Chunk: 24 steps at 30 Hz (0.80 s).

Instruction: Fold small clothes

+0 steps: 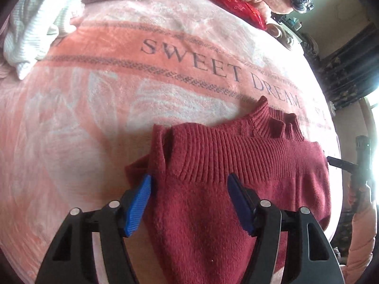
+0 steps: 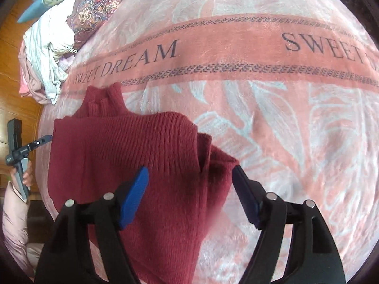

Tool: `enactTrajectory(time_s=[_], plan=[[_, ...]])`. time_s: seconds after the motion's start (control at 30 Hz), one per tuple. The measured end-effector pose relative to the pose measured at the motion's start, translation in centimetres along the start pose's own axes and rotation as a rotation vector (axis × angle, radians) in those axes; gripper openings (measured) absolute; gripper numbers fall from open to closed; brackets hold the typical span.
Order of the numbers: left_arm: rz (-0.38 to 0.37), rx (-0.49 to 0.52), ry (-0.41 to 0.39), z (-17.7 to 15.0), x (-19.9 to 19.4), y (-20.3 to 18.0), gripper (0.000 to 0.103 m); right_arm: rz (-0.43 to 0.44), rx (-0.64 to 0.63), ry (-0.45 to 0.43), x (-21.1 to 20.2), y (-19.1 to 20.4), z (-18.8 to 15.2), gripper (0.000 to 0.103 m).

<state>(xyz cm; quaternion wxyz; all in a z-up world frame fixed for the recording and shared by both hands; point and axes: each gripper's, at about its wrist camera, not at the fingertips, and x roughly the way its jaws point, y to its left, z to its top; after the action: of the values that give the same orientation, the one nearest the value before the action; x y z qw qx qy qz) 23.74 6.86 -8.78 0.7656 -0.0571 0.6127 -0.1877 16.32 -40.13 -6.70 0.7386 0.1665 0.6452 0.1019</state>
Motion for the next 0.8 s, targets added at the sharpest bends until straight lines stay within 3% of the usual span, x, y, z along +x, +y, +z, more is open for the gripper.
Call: enactTrajectory(time_s=[0.07, 0.1, 0.13, 0.17, 0.2, 0.27, 0.4, 0.53, 0.6, 0.7, 0.8], plan=[[0.017, 0.017, -0.016, 0.2, 0.4, 0.1, 0.061, 0.021, -0.014, 0.003, 0.8, -0.1, 0.4, 0.076], [0.009, 0.016, -0.029, 0.4, 0.5, 0.0, 0.047, 0.025, -0.031, 0.006, 1.0, 0.2, 0.4, 0.07], [-0.006, 0.017, -0.033, 0.4, 0.4, 0.1, 0.03, 0.03, -0.045, 0.006, 1.2, 0.3, 0.5, 0.058], [-0.013, 0.024, -0.035, 0.6, 0.4, 0.0, 0.025, 0.043, -0.059, 0.004, 1.3, 0.5, 0.5, 0.052], [-0.014, 0.036, -0.039, 0.7, 0.4, -0.3, 0.012, 0.066, -0.068, 0.001, 1.1, 0.7, 0.5, 0.032], [-0.055, 0.055, -0.056, 0.7, -0.2, -1.0, 0.01, 0.103, -0.086, -0.021, 0.4, 1.0, 0.5, 0.006], [-0.099, 0.067, -0.163, 1.3, -2.6, -2.5, 0.008, 0.108, -0.146, -0.12, -3.0, 2.3, 0.7, 0.005], [-0.05, 0.034, -0.252, 2.4, -4.0, -2.5, 0.008, 0.104, -0.103, -0.217, -6.0, 1.7, 1.5, 0.005], [0.0, 0.015, -0.239, 2.6, -2.6, -1.9, 0.008, 0.054, -0.06, -0.221, -5.4, 0.9, 1.8, 0.005], [0.131, 0.012, -0.116, 1.9, 1.9, -0.7, 0.008, -0.027, -0.016, -0.14, -1.3, -0.5, 1.9, 0.005], [0.181, 0.051, -0.131, 0.8, 3.2, -0.7, 0.013, -0.092, -0.023, -0.083, 2.5, -0.8, 1.0, 0.008]])
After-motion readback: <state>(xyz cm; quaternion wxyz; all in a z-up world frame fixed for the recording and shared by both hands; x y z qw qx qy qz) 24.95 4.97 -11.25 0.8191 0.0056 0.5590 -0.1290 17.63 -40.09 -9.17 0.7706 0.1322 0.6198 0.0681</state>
